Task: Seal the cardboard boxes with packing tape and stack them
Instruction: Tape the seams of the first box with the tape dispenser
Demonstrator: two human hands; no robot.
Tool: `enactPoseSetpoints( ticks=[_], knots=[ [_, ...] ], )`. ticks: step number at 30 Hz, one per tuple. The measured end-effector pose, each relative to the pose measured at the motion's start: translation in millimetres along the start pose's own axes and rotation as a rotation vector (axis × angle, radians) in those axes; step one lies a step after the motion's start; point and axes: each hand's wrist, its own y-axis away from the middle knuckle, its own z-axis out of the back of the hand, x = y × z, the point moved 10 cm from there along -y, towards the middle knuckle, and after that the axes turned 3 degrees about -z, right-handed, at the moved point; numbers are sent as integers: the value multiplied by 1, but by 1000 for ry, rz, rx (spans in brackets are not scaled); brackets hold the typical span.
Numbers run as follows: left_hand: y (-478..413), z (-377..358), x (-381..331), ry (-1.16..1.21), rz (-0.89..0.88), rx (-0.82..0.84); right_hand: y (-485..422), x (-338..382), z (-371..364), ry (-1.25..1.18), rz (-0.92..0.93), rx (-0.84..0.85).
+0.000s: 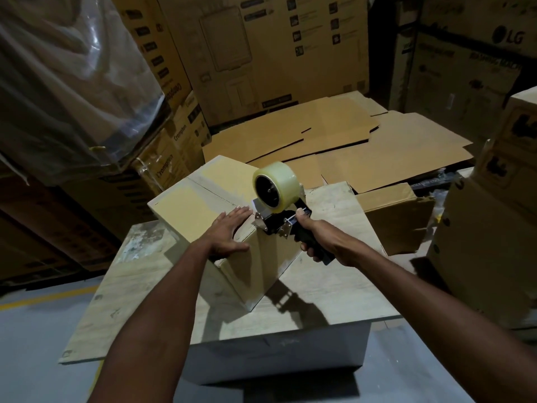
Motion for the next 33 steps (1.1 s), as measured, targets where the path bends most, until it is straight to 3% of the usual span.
enactPoseSetpoints(
  ticks=[8, 22, 29, 33],
  knots=[
    [-2, -4, 5, -15, 16, 28, 20, -28, 19, 130, 16, -117],
    [1, -3, -1, -30, 55, 24, 2, -43, 7, 205, 72, -140],
    [-8, -5, 6, 23, 122, -23, -16, -49, 3, 175, 64, -131],
    [-12, -7, 7, 25, 141, -27, -23, -59, -8, 34, -15, -99]
  ],
)
